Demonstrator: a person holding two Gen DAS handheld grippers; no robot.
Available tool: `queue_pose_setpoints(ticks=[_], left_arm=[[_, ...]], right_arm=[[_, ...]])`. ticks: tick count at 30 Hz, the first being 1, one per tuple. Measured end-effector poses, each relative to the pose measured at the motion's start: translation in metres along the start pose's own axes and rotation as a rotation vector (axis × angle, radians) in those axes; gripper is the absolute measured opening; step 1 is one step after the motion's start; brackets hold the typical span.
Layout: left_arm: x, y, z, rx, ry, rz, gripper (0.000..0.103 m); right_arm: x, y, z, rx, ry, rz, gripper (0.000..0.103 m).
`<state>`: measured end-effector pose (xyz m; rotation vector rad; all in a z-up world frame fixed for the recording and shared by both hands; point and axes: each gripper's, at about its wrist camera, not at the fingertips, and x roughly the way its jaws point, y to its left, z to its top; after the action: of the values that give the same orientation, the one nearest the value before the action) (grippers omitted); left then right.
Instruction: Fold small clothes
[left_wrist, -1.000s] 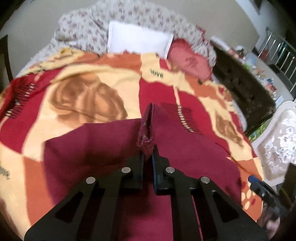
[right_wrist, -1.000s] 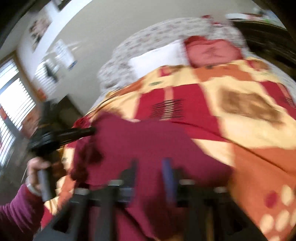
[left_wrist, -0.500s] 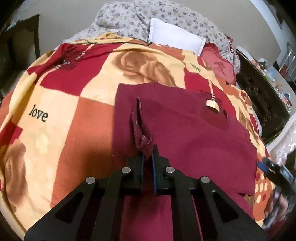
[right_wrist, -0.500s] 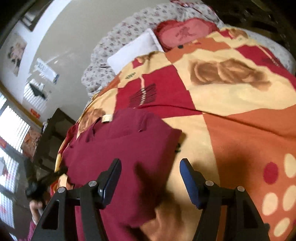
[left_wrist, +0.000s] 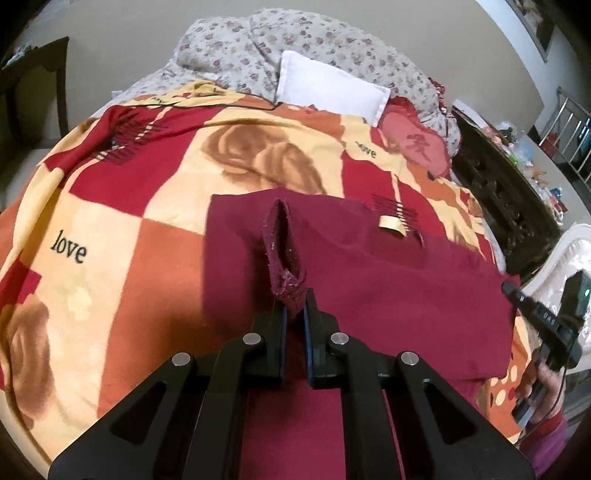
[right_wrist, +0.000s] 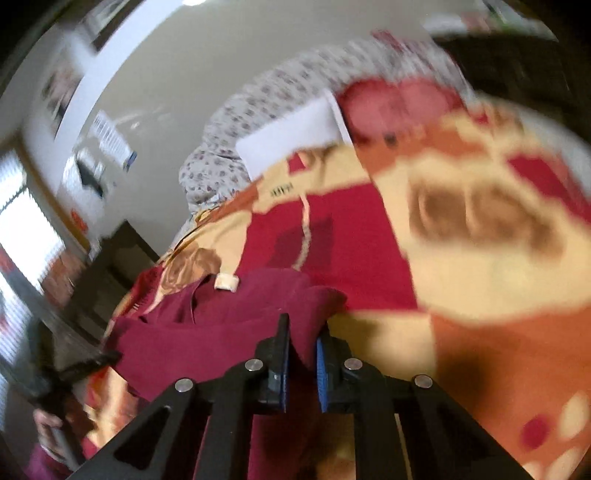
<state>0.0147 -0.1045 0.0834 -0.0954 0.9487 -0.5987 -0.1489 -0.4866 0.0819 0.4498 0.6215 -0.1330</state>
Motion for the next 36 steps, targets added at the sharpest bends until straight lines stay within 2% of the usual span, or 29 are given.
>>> queue_pose_setpoints(ticks=[4, 6, 7, 10, 12, 13, 14, 17, 20, 24, 28, 29, 30, 32, 34, 36], left_arm=[[0.013, -0.001, -0.011, 0.007, 0.01, 0.034, 0.006], [0.022, 0.007, -0.016, -0.023, 0.032, 0.041, 0.006], [0.027, 0.013, -0.017, -0.05, 0.045, 0.036, 0.006], [0.027, 0.022, -0.015, -0.11, 0.055, 0.003, 0.006], [0.02, 0.017, -0.01, -0.079, 0.029, 0.018, 0.006], [0.016, 0.014, -0.008, -0.059, 0.017, 0.019, 0.006], [0.013, 0.012, -0.007, -0.046, 0.012, 0.018, 0.006], [0.012, 0.009, -0.005, -0.025, 0.011, 0.024, 0.006], [0.017, 0.009, -0.009, -0.024, 0.026, 0.032, 0.006], [0.024, 0.012, -0.016, -0.047, 0.051, 0.044, 0.006], [0.025, 0.011, -0.021, -0.052, 0.059, 0.057, 0.006], [0.025, 0.01, -0.021, -0.049, 0.06, 0.06, 0.006], [0.024, 0.01, -0.022, -0.046, 0.061, 0.062, 0.006], [0.022, 0.008, -0.024, -0.044, 0.064, 0.053, 0.006], [0.022, 0.007, -0.026, -0.038, 0.066, 0.032, 0.006], [0.026, 0.005, -0.029, -0.032, 0.076, 0.03, 0.006]], right_arm=[[0.015, 0.009, 0.011, -0.111, -0.001, -0.119, 0.011], [0.038, 0.001, 0.011, -0.108, 0.038, -0.162, 0.011], [0.049, -0.008, 0.009, -0.064, 0.073, -0.145, 0.011], [0.05, -0.032, 0.005, 0.07, 0.093, -0.084, 0.014], [0.026, -0.038, -0.001, 0.138, 0.068, -0.039, 0.035], [0.018, -0.037, -0.004, 0.143, 0.065, -0.012, 0.039], [0.002, -0.034, -0.012, 0.139, 0.073, 0.041, 0.043], [-0.026, -0.021, -0.036, 0.082, 0.12, 0.088, 0.046], [-0.039, -0.006, -0.067, -0.014, 0.184, 0.066, 0.047], [-0.018, 0.006, -0.096, -0.12, 0.267, 0.007, 0.048], [0.0, 0.008, -0.095, -0.116, 0.199, 0.03, 0.048], [0.004, 0.01, -0.093, -0.128, 0.187, -0.004, 0.045], [0.005, 0.008, -0.089, -0.118, 0.166, -0.038, 0.026], [-0.007, 0.001, -0.078, -0.058, 0.098, -0.067, 0.011], [-0.025, -0.001, -0.071, -0.046, 0.041, -0.092, 0.009], [-0.027, -0.004, -0.069, -0.038, 0.063, -0.109, 0.009]])
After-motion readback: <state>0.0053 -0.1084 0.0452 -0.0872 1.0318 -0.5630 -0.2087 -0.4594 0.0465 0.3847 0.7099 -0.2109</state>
